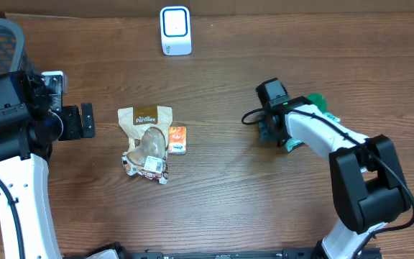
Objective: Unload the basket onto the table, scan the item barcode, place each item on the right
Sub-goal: 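Release the pack and reach the right gripper toward the orange Kleenex box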
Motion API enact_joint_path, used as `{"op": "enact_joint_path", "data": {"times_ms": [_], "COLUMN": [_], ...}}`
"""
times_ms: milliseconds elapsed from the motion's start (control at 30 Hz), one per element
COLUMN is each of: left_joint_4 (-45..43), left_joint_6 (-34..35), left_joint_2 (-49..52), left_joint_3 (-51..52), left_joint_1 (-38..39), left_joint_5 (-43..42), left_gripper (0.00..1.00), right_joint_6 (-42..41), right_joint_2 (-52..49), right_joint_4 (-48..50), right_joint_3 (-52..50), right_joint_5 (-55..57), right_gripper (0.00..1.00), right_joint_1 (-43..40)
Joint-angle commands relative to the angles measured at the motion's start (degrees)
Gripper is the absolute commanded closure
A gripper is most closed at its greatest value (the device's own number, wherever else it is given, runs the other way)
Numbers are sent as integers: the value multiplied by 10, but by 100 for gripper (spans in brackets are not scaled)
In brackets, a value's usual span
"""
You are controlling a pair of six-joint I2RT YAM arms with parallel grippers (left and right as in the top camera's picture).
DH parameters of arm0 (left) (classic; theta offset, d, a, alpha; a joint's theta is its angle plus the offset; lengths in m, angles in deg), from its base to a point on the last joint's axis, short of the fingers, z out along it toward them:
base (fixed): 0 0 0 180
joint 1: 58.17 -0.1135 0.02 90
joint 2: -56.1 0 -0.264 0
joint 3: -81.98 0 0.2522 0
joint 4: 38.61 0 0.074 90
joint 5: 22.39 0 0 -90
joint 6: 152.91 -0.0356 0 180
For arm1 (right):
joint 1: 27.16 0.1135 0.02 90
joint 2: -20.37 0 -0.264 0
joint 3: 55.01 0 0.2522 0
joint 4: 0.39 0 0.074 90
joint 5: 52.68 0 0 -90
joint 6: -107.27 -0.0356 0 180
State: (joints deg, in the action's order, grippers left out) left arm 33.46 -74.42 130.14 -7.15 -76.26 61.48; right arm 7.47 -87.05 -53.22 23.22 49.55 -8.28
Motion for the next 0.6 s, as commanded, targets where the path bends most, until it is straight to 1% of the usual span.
{"op": "enact_joint_path", "data": {"times_ms": [0, 33, 167, 300, 367, 433, 533, 567], "left_joint_4": [0, 0, 0, 0, 0, 0, 0, 0], "left_joint_6": [9, 9, 9, 9, 9, 9, 9, 9], "left_joint_2": [-1, -1, -1, -1, -1, -1, -1, -1], "left_joint_3": [-6, -6, -6, -6, -6, -6, -6, -6], "left_joint_1": [0, 0, 0, 0, 0, 0, 0, 0], "left_joint_5": [2, 2, 2, 2, 2, 2, 2, 2], "left_gripper": [0, 0, 0, 0, 0, 1, 1, 0], "right_joint_6": [7, 7, 7, 7, 7, 7, 7, 7], "right_joint_2": [0, 0, 0, 0, 0, 0, 0, 0], "right_joint_4": [4, 1, -35, -122, -182, -215, -238, -233], "right_joint_3": [-2, 3, 44, 128, 188, 225, 262, 263], "right_joint_5": [-8, -17, -51, -102, -149, -189, -288, -341], "right_gripper": [82, 82, 91, 92, 91, 88, 87, 82], "right_joint_1": [-12, -13, -13, -13, -13, -13, -10, -6]}}
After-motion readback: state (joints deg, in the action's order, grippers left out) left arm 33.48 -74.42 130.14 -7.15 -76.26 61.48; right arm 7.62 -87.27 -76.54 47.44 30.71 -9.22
